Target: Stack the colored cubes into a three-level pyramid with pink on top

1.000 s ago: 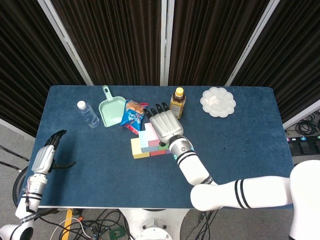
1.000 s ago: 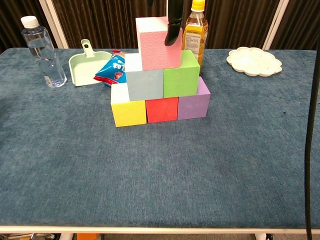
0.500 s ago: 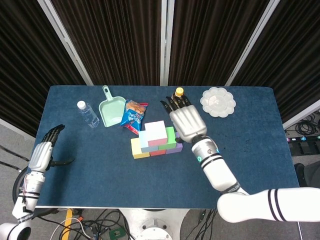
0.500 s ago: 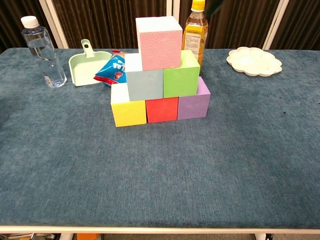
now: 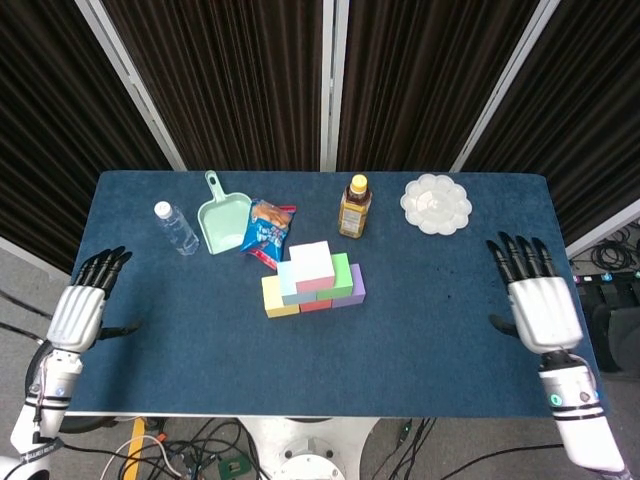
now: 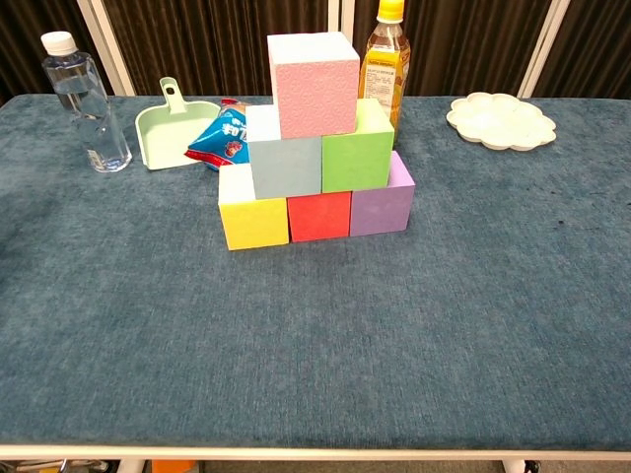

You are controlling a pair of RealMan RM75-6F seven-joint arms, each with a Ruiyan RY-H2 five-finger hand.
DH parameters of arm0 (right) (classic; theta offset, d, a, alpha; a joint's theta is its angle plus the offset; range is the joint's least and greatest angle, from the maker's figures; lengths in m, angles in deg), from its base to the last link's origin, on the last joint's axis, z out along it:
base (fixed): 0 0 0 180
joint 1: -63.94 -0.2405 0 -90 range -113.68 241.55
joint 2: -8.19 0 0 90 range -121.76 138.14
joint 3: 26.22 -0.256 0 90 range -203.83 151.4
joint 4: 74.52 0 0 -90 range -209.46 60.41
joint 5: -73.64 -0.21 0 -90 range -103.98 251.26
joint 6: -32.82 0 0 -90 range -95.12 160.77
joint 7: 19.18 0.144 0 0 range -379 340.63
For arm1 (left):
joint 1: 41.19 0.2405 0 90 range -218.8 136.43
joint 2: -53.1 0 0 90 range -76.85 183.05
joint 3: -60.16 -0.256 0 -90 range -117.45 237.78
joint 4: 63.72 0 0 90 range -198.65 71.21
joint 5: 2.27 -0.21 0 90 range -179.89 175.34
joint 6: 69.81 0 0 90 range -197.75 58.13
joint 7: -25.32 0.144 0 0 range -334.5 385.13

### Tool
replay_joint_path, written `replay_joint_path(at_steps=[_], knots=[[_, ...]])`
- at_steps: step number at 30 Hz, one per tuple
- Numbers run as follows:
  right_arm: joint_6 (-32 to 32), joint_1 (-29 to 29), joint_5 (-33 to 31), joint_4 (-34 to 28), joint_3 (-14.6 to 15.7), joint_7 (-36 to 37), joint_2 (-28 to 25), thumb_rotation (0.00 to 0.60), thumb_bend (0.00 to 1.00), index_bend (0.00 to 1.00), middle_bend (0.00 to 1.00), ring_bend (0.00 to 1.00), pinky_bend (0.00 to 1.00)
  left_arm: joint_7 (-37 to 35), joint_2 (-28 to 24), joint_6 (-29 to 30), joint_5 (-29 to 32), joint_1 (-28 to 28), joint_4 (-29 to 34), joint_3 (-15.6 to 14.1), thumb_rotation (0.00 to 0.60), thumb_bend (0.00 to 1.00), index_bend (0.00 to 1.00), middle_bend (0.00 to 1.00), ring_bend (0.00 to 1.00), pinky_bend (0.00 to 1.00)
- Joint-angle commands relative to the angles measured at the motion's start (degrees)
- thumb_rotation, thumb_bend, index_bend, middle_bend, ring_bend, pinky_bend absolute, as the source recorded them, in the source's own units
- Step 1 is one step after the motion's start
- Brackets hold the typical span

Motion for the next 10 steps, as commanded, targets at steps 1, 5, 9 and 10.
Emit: replay_joint_path(at_steps=[1,5,9,10], knots=[[-7.4,10.77,7.29,14.39,4.31,10.21,5.01,0.6,0.0,0.0,0.0,0.0,0.0,6.49,-1.89,1.47,-0.41,1.88,4.05,-1.94,0.6,0.03,0.06,0.02,0.0,0.08],[-8.48,14.53,8.64,20.56,2.49,12.95,8.54,0.6,0.0,0.0,0.0,0.0,0.0,9.28,-1.93,2.47,0.55,4.16,5.7,-3.7,0.6,0.03,0.06,0.03,0.0,0.08],[-8.71,16.58,10.75,24.73,1.06,13.87,11.15,0.6,0.0,0.0,0.0,0.0,0.0,9.17,-1.17,3.19,0.39,5.23,5.03,-4.45,0.6,0.03,0.06,0.03,0.0,0.08],[-8.71,16.86,11.26,25.45,0.7,13.66,11.68,0.6,0.0,0.0,0.0,0.0,0.0,9.08,-0.87,3.36,0.33,5.38,4.76,-4.49,0.6,0.03,0.06,0.03,0.0,0.08]])
